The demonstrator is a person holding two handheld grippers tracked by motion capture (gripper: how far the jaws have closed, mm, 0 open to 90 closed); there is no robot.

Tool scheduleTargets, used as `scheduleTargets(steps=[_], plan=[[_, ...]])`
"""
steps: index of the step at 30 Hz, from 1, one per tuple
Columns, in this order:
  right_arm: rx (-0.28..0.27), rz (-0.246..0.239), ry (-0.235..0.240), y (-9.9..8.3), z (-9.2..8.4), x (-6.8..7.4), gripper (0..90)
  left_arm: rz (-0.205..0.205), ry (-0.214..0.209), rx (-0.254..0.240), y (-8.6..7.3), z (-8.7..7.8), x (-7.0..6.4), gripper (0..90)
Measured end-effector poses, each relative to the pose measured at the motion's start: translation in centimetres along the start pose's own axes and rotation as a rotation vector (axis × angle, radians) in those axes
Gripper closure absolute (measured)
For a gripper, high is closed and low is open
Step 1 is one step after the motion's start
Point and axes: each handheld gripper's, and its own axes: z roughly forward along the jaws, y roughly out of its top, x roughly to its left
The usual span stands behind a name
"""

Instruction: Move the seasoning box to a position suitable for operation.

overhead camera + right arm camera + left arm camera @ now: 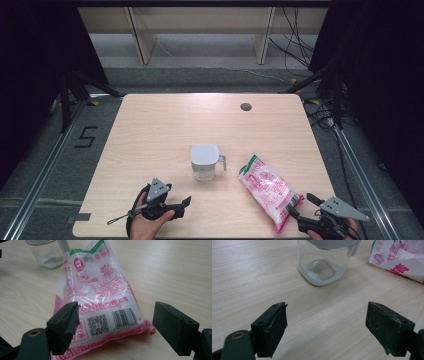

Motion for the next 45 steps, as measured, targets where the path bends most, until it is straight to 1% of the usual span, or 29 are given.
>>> scheduleTargets(steps=[1, 2, 6, 7, 12, 14, 15, 16, 17, 19, 21, 23, 25, 26, 27, 28, 29, 31, 32, 33, 34, 35, 36, 38, 39, 41, 42, 43, 45], plan=[[0.001, 0.001, 0.001, 0.0, 0.0, 0.0, 22.1, 0.000, -0.011, -0.007, 0.0, 0.1, 0.0, 17.4], [0.002, -0.001, 0.001, 0.0, 0.0, 0.0, 22.2, 0.013, -0.012, 0.003, 0.0, 0.1, 0.1, 18.1], [0.004, 0.000, 0.002, 0.0, 0.0, 0.0, 22.2, 0.003, -0.018, 0.002, 0.0, 0.1, -0.1, 18.3], [0.004, 0.000, 0.002, 0.0, 0.0, 0.0, 22.1, 0.001, -0.030, -0.005, 0.0, 0.2, -0.3, 18.7], [0.003, -0.002, 0.002, 0.0, 0.0, 0.0, 22.1, 0.031, -0.046, -0.023, 0.0, 0.3, -1.1, 24.7], [0.003, -0.002, 0.003, 0.0, 0.0, 0.0, 22.1, 0.077, -0.062, -0.023, 0.0, 0.5, -1.7, 34.2], [0.002, -0.002, 0.003, 0.0, 0.1, 0.0, 22.1, 0.098, -0.062, -0.020, 0.0, 0.5, -1.7, 37.5], [0.002, -0.002, 0.002, 0.0, 0.1, 0.0, 22.1, 0.104, -0.055, -0.024, 0.0, 0.6, -2.0, 38.5], [0.002, -0.001, 0.003, 0.0, 0.1, 0.0, 22.1, 0.133, -0.052, -0.029, 0.0, 0.6, -2.1, 43.6], [0.001, -0.001, 0.003, 0.0, 0.1, 0.0, 22.1, 0.147, -0.050, -0.036, 0.0, 0.9, -2.2, 47.6], [0.000, -0.002, 0.003, 0.0, 0.1, 0.0, 22.1, 0.169, -0.052, -0.051, 0.1, 1.0, -2.2, 58.8], [0.000, -0.003, 0.007, 0.0, 0.1, 0.1, 22.1, 0.156, -0.036, -0.076, 0.2, 1.3, -2.3, 66.6], [0.000, -0.002, 0.009, 0.0, 0.1, 0.0, 22.1, 0.155, -0.038, -0.092, 0.5, 1.6, -2.1, 72.6], [0.000, -0.002, 0.007, 0.0, 0.1, 0.0, 22.1, 0.162, -0.031, -0.096, 0.7, 1.7, -2.0, 75.5], [0.002, 0.001, 0.008, 0.0, 0.1, 0.0, 22.1, 0.153, -0.022, -0.111, 0.8, 1.8, -2.1, 78.1], [0.002, 0.002, 0.009, 0.0, 0.1, 0.0, 22.1, 0.178, -0.020, -0.109, 1.0, 1.9, -1.9, 80.1], [0.002, 0.004, 0.010, 0.0, 0.1, 0.0, 22.1, 0.157, -0.020, -0.108, 1.1, 2.1, -2.0, 81.1], [0.010, 0.001, 0.011, 0.0, 0.0, -0.1, 22.1, 0.157, -0.033, -0.113, 1.4, 2.5, -2.0, 84.9], [0.002, 0.004, 0.008, 0.0, 0.1, -0.1, 22.1, 0.160, -0.025, -0.112, 1.5, 2.6, -2.0, 85.6], [0.004, 0.007, 0.010, 0.0, 0.1, -0.1, 22.2, 0.144, -0.025, -0.120, 1.6, 2.7, -2.1, 85.9], [-0.001, -0.002, 0.004, -0.1, 0.1, -0.2, 22.3, 0.153, -0.023, -0.113, 1.8, 2.8, -2.0, 86.0], [0.003, 0.003, 0.007, -0.1, 0.1, -0.1, 22.4, 0.137, -0.025, -0.125, 1.9, 2.9, -1.9, 86.1], [0.010, 0.031, 0.007, -0.1, 0.2, 0.0, 22.5, 0.145, -0.027, -0.124, 2.0, 2.9, -1.7, 86.3], [0.018, 0.042, 0.012, -0.1, 0.2, 0.2, 22.6, 0.140, -0.013, -0.126, 2.3, 3.1, -1.6, 86.6], [0.021, 0.053, 0.020, -0.1, 0.1, 0.2, 22.6, 0.138, -0.019, -0.132, 2.4, 3.3, -1.5, 86.9], [0.018, 0.020, 0.018, -0.1, 0.1, 0.0, 22.6, 0.147, -0.014, -0.123, 2.6, 3.6, -1.3, 87.0], [0.019, 0.025, 0.018, -0.1, 0.1, 0.0, 22.6, 0.138, -0.004, -0.122, 2.6, 3.7, -1.3, 87.0], [0.029, 0.050, 0.020, -0.1, 0.0, 0.2, 22.6, 0.138, -0.009, -0.125, 2.7, 3.9, -1.2, 87.0], [0.026, 0.044, 0.018, -0.1, 0.1, 0.1, 22.7, 0.139, -0.002, -0.120, 2.8, 4.1, -1.1, 87.0]])
